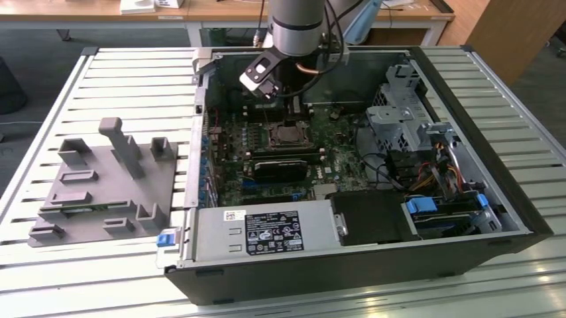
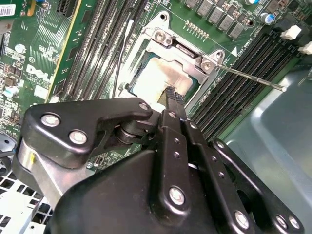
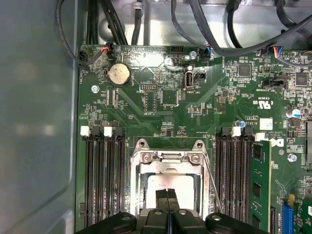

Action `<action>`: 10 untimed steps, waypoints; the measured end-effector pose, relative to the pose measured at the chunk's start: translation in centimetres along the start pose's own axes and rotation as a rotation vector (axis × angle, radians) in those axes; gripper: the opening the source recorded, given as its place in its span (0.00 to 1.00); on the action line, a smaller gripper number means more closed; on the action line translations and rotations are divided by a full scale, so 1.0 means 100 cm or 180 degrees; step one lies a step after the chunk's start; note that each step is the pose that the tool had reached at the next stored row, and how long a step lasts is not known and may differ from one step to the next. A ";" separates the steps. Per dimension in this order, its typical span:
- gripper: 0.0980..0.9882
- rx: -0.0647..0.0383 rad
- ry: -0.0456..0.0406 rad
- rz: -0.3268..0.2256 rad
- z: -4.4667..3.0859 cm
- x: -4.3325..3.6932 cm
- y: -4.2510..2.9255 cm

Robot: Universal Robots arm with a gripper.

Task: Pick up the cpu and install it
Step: 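Install the first cpu locking lever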

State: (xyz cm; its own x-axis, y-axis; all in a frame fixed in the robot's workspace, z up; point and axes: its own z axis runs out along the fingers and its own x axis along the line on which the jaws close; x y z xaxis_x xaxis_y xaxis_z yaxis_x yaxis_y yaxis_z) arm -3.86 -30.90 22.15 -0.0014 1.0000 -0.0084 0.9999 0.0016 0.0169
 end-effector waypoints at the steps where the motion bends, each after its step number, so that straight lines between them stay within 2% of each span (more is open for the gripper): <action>1: 0.01 0.0000 0.0000 0.0000 -0.0003 0.0000 0.0000; 10: 0.01 0.0000 0.0000 0.0000 -0.0043 0.0000 0.0001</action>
State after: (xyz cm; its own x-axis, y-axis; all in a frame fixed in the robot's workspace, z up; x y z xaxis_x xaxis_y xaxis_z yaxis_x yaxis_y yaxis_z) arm -3.86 -30.90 22.58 -0.0014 1.0000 -0.0084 0.9999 0.0016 0.0169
